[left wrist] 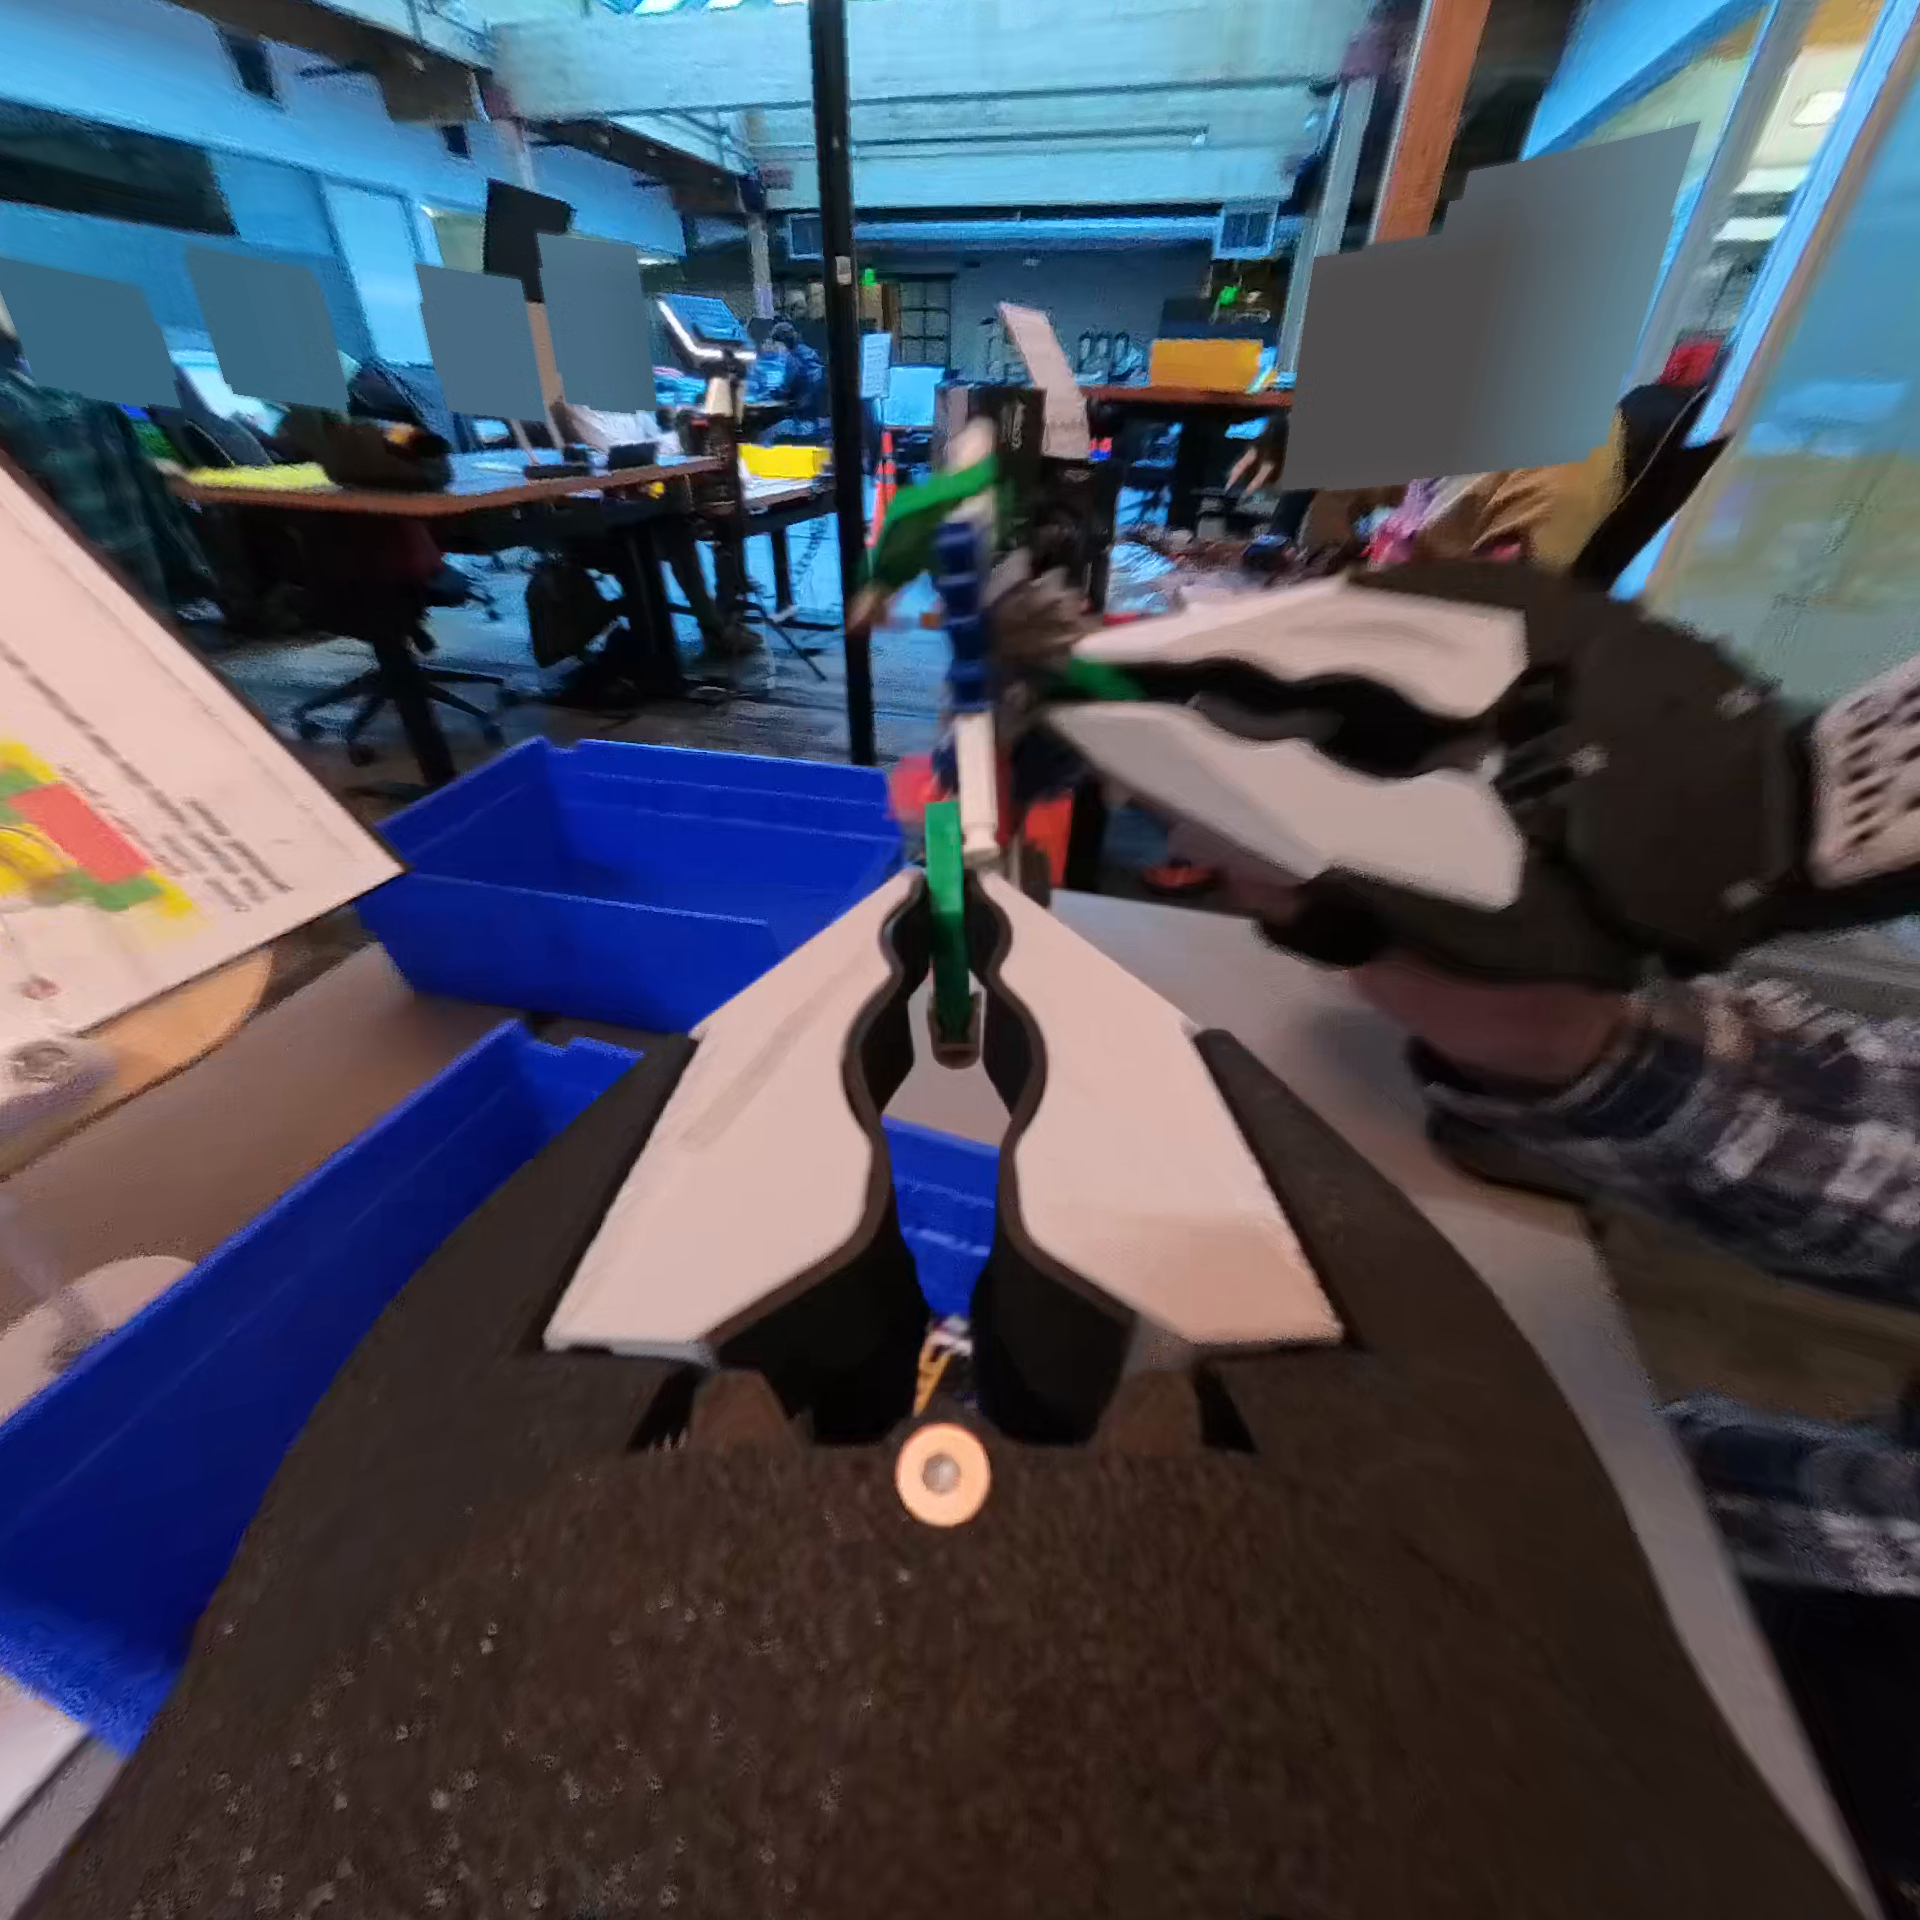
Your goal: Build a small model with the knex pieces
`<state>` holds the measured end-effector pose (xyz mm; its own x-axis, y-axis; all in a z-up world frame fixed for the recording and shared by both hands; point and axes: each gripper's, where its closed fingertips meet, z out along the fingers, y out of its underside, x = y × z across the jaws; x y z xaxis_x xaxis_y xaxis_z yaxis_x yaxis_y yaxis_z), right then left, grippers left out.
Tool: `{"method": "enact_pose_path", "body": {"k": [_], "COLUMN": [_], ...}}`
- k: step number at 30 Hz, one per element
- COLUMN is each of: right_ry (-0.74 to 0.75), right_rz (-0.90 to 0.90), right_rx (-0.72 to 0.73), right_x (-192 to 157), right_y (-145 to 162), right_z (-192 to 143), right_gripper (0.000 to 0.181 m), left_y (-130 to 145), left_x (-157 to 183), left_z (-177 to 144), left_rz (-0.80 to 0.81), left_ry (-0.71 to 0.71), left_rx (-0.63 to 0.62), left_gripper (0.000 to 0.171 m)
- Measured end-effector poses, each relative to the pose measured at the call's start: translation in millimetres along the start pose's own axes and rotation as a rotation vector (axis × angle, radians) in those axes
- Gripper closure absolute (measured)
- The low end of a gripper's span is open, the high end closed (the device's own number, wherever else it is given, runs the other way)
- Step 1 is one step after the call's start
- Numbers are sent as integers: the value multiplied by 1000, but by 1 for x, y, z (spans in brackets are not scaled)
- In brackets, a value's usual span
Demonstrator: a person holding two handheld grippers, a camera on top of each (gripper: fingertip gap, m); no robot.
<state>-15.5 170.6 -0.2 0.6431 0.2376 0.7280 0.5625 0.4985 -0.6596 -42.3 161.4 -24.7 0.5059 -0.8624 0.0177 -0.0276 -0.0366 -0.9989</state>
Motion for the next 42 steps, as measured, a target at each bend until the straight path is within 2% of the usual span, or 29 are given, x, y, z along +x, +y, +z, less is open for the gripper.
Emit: {"method": "enact_pose_path", "body": {"k": [3,5,6,7,10,14,21,25,28,30,31,32,34,36,38,42], "right_ry": [-9,-35,-36,-42,-73,-105,-218,-281,-308,-324,-333,-342,-348,-346,-347,-299], "right_rz": [-34,0,20,50,100,168,386,458,475,471,469,470,470,468,466,334], "right_rx": [24,22,30,35,26,13,-26,-66,-105,-124,-130,-129,-126,-116,-103,-90], "right_x": [-4,-8,-5,-3,-1,5,13,10,3,-4,-8,-11,-15,-15,-15,-16], "right_y": [-13,-10,-10,-9,-3,6,21,34,46,52,53,53,51,49,45,38], "right_z": [-1,1,0,-1,-2,-11,-30,-41,-45,-46,-46,-47,-46,-45,-44,-39], "right_gripper": [178,177,177,177,177,177,177,177,177,177,176,177,177,177,177,177], "left_y": [2,5,6,5,2,14,15,15,33,54,66,78,93,87,76,34], "left_x": [0,0,2,7,4,17,8,1,-3,-23,-35,-44,-51,-49,-39,15], "left_z": [-1,2,2,0,-5,-11,-10,-11,-7,-2,0,0,1,4,4,-2], "left_rz": [-60,66,70,57,23,-27,-185,-247,-196,-156,-137,-127,-144,-144,-118,-88], "left_ry": [67,13,31,79,103,237,280,288,237,89,18,-38,-63,-39,10,258], "left_rx": [24,-36,-38,-31,-25,-125,-67,-45,-151,-252,-306,-362,-420,-379,-338,-174], "left_gripper": [170,169,169,169,169,168,168,168,168,168,162,140,117,106,107,112]}}
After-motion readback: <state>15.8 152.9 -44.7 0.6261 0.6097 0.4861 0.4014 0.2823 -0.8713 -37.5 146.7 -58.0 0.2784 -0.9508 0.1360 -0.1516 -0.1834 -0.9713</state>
